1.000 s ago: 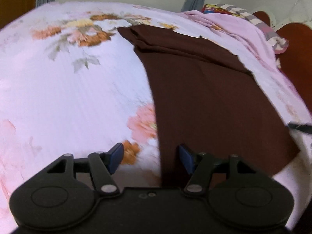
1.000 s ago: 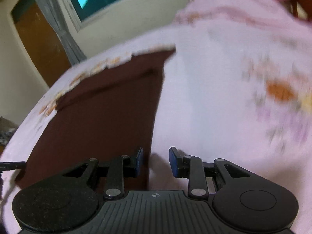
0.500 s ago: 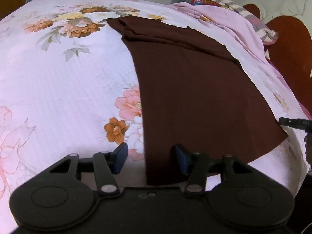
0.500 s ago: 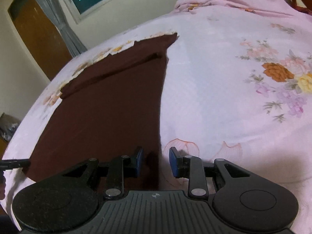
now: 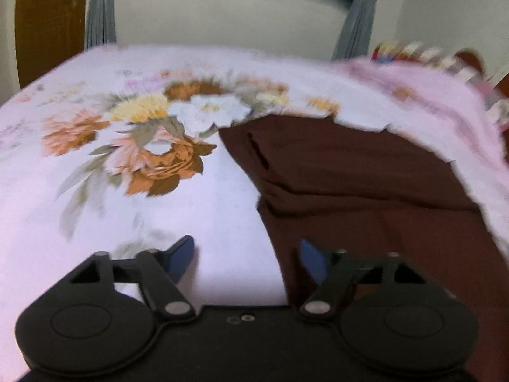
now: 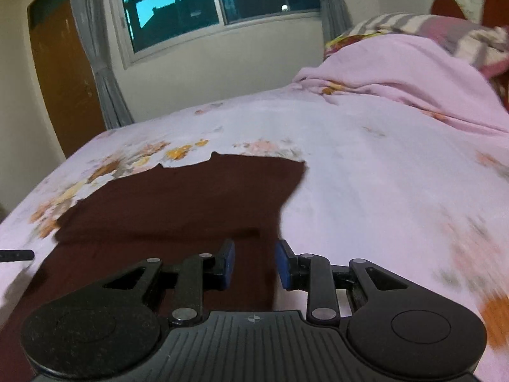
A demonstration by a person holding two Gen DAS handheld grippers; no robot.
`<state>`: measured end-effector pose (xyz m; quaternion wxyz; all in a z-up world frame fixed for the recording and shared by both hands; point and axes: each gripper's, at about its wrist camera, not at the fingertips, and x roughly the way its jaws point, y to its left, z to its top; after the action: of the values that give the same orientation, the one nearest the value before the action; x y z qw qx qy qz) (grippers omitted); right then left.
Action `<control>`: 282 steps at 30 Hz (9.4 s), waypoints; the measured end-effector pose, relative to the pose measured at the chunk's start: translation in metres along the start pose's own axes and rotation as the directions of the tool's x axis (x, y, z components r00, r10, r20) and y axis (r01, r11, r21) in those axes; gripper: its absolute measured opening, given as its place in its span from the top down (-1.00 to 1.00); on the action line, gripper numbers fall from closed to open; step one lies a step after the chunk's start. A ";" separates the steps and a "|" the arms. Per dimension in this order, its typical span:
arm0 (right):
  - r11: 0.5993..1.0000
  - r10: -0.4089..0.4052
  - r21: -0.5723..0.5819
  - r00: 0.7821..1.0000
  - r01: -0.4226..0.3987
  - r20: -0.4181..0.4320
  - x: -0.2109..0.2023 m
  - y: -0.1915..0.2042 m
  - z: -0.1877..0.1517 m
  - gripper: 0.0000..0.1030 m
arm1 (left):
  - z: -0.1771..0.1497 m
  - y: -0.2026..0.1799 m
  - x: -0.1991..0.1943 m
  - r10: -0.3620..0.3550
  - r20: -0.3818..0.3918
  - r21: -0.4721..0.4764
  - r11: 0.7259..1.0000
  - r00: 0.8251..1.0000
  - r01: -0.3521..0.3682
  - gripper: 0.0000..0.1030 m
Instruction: Fold small clothes
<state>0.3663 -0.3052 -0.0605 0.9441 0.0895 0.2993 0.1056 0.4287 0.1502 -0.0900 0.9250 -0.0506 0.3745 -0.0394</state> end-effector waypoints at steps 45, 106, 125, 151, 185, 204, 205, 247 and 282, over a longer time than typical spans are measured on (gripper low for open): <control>0.721 0.478 0.631 0.865 -0.287 -0.154 -0.118 -0.094 -0.152 0.43 | -0.167 0.091 -0.077 -0.656 -0.153 -0.517 0.690 0.739 0.506 0.88; 0.433 0.495 0.849 0.867 -0.302 0.055 0.187 -0.185 0.048 0.34 | 0.052 0.079 0.144 -0.548 0.151 -0.709 0.520 0.823 0.477 0.59; 0.591 0.346 0.761 0.936 -0.267 0.060 0.183 -0.202 0.061 0.88 | 0.085 0.092 0.155 -0.377 0.204 -0.706 0.583 0.903 0.403 0.49; 0.941 0.275 0.239 0.953 -0.241 -0.123 0.246 -0.114 0.109 0.88 | 0.135 0.044 0.182 -0.370 0.011 -0.053 0.928 0.929 0.370 0.79; 0.909 0.310 0.310 0.949 -0.280 -0.050 0.095 -0.118 0.029 0.69 | 0.043 0.063 0.045 -0.430 0.138 -0.140 0.883 0.892 0.447 -0.04; 0.916 0.372 0.213 0.920 -0.341 -0.124 0.083 -0.083 0.001 0.71 | 0.004 0.027 0.052 -0.521 0.026 -0.084 0.849 0.853 0.521 0.73; 0.921 0.362 0.202 0.923 -0.333 -0.130 0.084 -0.083 0.001 0.93 | 0.003 0.027 0.055 -0.531 0.012 -0.088 0.843 0.847 0.530 0.99; 0.984 0.161 0.084 0.986 -0.158 -0.034 0.105 -0.040 0.008 0.36 | 0.032 0.063 0.089 -0.339 0.049 -0.433 0.840 0.939 0.326 -0.17; 0.983 0.137 0.116 0.990 -0.141 0.040 0.077 -0.037 0.010 0.36 | 0.021 0.013 0.061 0.145 -0.041 0.041 0.989 0.989 -0.144 -0.20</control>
<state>0.4392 -0.3224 -0.1035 0.9322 0.1676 0.2828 0.1518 0.4875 0.1578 -0.1192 0.9178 -0.0050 0.3966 0.0196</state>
